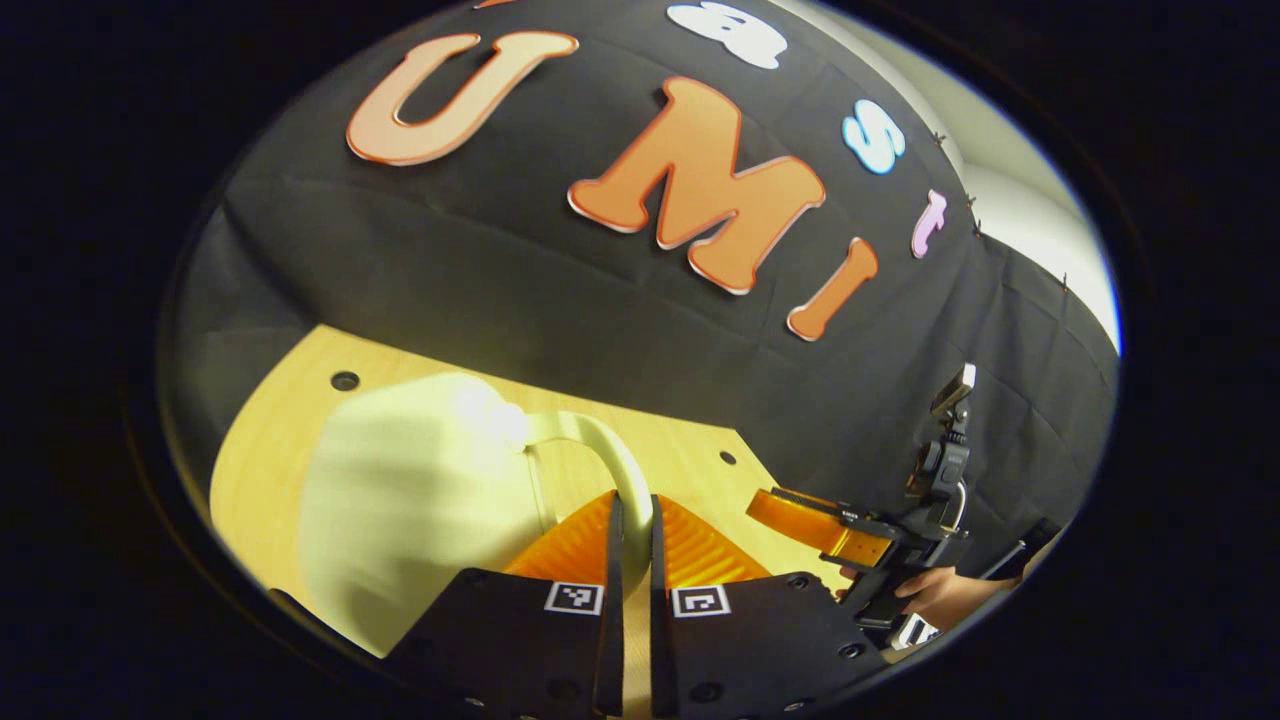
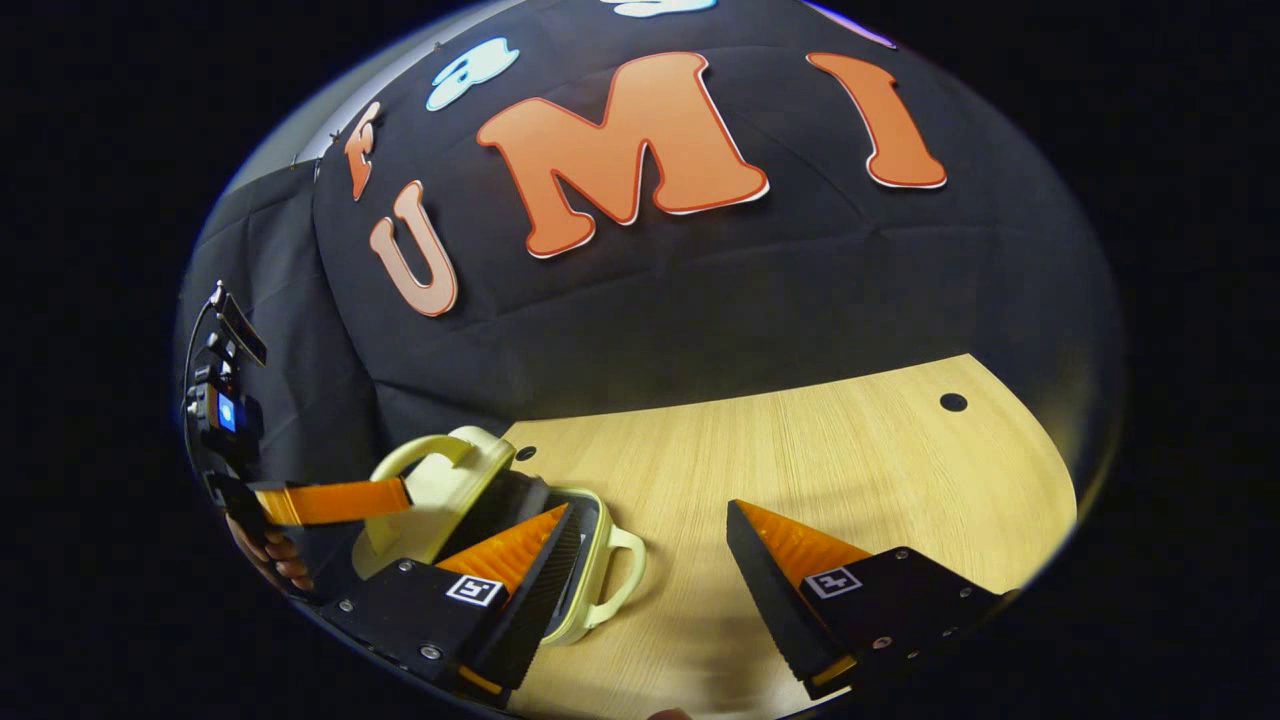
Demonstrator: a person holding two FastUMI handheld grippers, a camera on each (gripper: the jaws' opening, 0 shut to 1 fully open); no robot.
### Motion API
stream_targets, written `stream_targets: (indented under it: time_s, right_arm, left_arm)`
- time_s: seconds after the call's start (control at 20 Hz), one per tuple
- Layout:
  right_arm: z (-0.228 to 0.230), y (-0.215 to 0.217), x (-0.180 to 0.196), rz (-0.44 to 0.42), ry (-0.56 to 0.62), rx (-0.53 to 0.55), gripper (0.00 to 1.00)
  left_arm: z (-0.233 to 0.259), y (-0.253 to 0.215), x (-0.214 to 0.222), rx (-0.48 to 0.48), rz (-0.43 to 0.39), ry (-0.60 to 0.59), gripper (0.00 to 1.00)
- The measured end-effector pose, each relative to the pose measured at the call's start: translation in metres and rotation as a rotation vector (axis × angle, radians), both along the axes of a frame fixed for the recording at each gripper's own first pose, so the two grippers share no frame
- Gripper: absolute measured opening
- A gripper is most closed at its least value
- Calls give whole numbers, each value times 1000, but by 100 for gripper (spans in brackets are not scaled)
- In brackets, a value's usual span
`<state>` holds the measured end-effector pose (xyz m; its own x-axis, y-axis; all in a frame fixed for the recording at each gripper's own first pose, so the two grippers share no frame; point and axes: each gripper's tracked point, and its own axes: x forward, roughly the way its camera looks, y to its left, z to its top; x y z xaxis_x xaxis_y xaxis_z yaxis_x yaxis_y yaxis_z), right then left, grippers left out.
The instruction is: First open the suitcase, pack the skin care products into it, and then close the suitcase.
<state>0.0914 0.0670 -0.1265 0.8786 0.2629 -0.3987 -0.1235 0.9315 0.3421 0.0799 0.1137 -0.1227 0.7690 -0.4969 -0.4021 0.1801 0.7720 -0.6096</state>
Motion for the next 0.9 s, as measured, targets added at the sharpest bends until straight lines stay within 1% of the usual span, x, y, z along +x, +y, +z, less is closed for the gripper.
stream_targets:
  time_s: [0.1,0.2,0.35,0.5,0.6,0.75,0.8,0.85,0.9]
  right_arm:
    - [-2,-9,-2,-9,1,0,94]
    - [-1,-18,-3,-25,-17,-12,94]
    - [-9,-22,-10,-6,-2,-25,94]
    - [-14,-30,-14,-2,-4,-45,94]
    - [-15,-38,-15,-1,-9,-55,94]
    - [-12,-50,-15,-14,-35,-81,94]
    - [-9,-53,-15,-17,-46,-90,94]
    - [-6,-57,-14,-30,-61,-106,94]
    - [-2,-63,-14,-37,-80,-121,94]
  left_arm:
    - [-15,-20,-3,-8,-40,39,11]
    - [-32,-38,1,4,-56,76,11]
    - [-56,-65,6,75,-95,117,11]
    - [-80,-78,5,122,-98,168,11]
    - [-96,-83,3,179,-91,190,11]
    - [-120,-84,-2,328,-123,187,12]
    - [-122,-83,-3,346,-121,185,16]
    - [-120,-88,-3,329,-118,182,21]
    - [-114,-95,-7,302,-114,176,20]
